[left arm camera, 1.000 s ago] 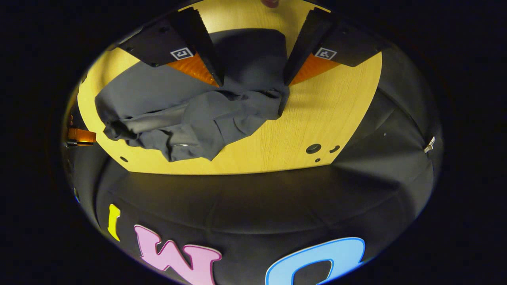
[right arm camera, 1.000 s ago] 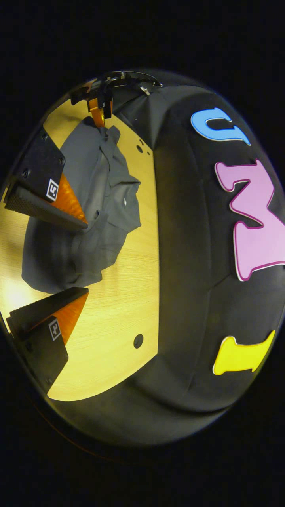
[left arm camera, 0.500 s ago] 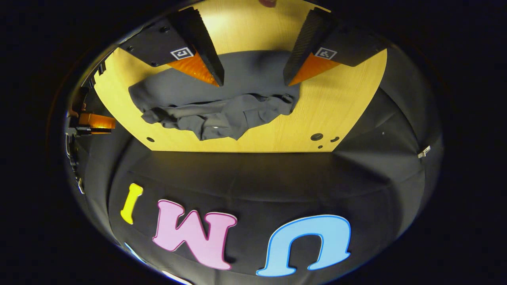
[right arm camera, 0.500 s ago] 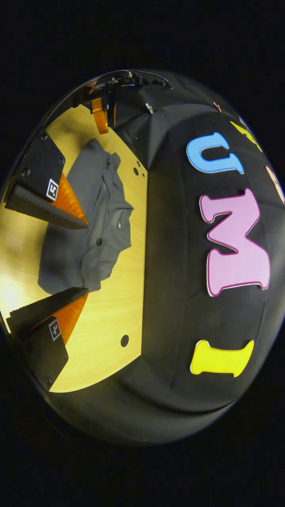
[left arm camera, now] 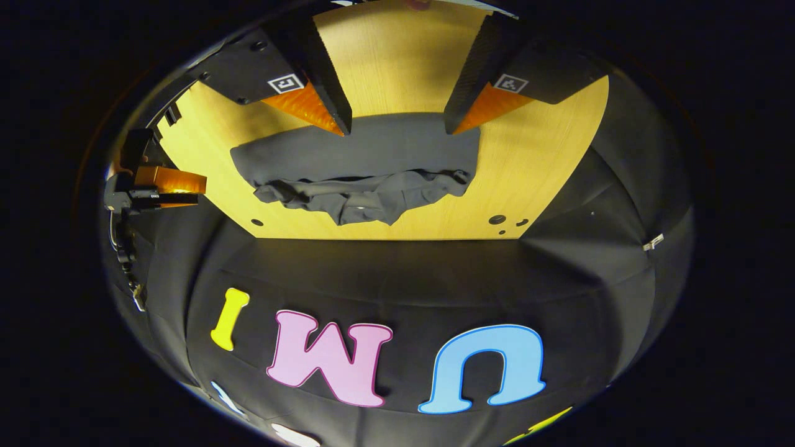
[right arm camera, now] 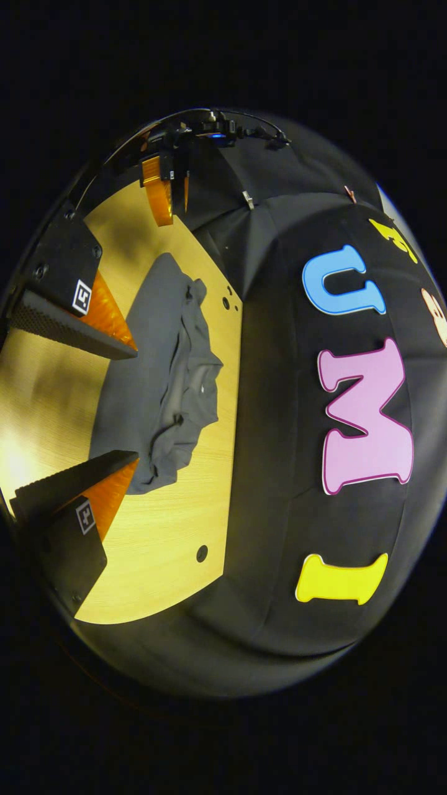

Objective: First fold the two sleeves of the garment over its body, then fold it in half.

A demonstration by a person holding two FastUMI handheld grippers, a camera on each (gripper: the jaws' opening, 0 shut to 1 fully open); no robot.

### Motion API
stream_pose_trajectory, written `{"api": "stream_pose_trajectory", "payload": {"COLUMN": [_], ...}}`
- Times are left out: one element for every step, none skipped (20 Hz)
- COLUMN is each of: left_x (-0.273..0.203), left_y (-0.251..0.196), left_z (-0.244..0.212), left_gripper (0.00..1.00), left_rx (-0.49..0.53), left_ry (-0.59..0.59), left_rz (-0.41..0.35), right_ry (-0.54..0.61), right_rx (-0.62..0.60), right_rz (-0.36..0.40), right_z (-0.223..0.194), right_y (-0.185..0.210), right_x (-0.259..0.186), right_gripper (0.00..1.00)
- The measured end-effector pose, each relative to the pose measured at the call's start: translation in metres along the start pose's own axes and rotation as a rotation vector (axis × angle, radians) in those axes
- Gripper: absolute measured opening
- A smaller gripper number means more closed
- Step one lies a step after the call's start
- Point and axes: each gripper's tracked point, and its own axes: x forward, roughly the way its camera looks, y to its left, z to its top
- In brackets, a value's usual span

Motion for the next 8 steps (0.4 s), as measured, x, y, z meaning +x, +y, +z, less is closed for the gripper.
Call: {"api": "stream_pose_trajectory", "payload": {"left_x": [-0.003, -0.006, -0.009, -0.011, -0.014, -0.016, -0.018, -0.021], "left_y": [-0.001, 0.0, 0.001, 0.002, 0.002, 0.002, -0.001, -0.004], "left_z": [-0.003, -0.005, -0.007, -0.01, -0.014, -0.016, -0.018, -0.021], "left_gripper": [0.95, 0.95, 0.95, 0.95, 0.95, 0.95, 0.95, 0.95], "left_rx": [-0.013, -0.023, -0.032, -0.042, -0.055, -0.069, -0.079, -0.084], "left_ry": [0.0, 0.001, 0.002, 0.004, 0.01, 0.01, 0.009, 0.011], "left_rz": [0.013, 0.025, 0.041, 0.056, 0.075, 0.088, 0.1, 0.109], "right_ry": [0.016, 0.026, 0.034, 0.04, 0.055, 0.061, 0.061, 0.059], "right_rx": [-0.01, -0.025, -0.036, -0.037, -0.03, -0.021, -0.02, -0.028], "right_rz": [0.012, 0.025, 0.036, 0.049, 0.066, 0.085, 0.1, 0.109], "right_z": [-0.005, -0.01, -0.014, -0.017, -0.023, -0.026, -0.026, -0.025], "right_y": [0.002, 0.003, 0.002, 0.003, 0.006, 0.009, 0.009, 0.006], "right_x": [0.0, 0.0, -0.002, -0.002, -0.002, -0.001, -0.001, 0.0], "right_gripper": [0.92, 0.92, 0.92, 0.92, 0.92, 0.92, 0.92, 0.92]}}
